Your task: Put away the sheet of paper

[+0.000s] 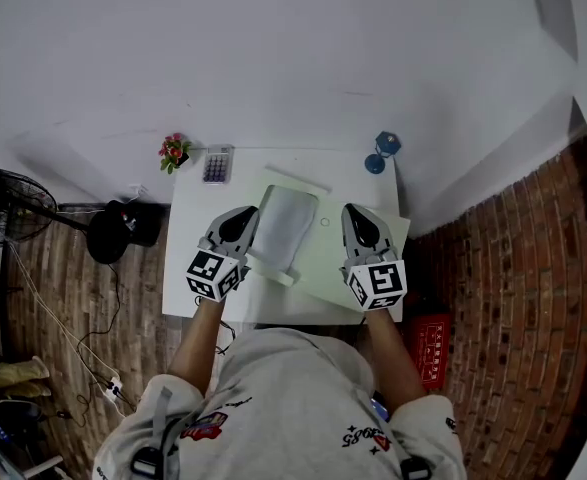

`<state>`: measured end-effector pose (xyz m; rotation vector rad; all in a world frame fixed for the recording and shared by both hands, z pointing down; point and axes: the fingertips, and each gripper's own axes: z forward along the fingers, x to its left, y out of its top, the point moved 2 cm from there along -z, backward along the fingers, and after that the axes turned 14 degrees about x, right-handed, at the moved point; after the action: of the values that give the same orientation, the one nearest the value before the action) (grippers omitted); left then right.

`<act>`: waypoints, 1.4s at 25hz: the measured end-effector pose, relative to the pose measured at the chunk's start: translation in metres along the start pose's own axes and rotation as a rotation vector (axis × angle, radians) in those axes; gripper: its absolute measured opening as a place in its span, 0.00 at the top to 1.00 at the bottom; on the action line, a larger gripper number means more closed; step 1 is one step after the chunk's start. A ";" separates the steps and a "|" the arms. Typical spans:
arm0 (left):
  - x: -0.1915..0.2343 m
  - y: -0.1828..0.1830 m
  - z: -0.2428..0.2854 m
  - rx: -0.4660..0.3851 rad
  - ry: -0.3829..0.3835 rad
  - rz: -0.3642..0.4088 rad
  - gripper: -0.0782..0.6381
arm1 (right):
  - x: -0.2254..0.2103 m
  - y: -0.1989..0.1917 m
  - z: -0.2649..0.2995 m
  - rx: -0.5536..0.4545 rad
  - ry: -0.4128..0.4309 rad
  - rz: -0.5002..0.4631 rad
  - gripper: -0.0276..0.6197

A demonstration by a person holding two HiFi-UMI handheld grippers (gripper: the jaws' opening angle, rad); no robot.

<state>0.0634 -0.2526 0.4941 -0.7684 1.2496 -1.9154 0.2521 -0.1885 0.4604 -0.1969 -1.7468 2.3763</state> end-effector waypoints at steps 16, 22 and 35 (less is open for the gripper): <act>-0.001 0.008 -0.002 -0.019 -0.009 0.027 0.86 | 0.006 0.011 -0.005 -0.028 -0.010 0.006 0.96; 0.002 0.004 -0.002 -0.010 -0.013 0.016 0.86 | 0.007 0.005 -0.001 -0.010 -0.014 0.014 0.96; 0.007 -0.004 -0.005 0.003 -0.013 0.002 0.86 | 0.015 0.006 0.004 -0.021 0.003 0.018 0.96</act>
<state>0.0549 -0.2547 0.4964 -0.7767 1.2390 -1.9077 0.2361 -0.1901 0.4556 -0.2199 -1.7763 2.3702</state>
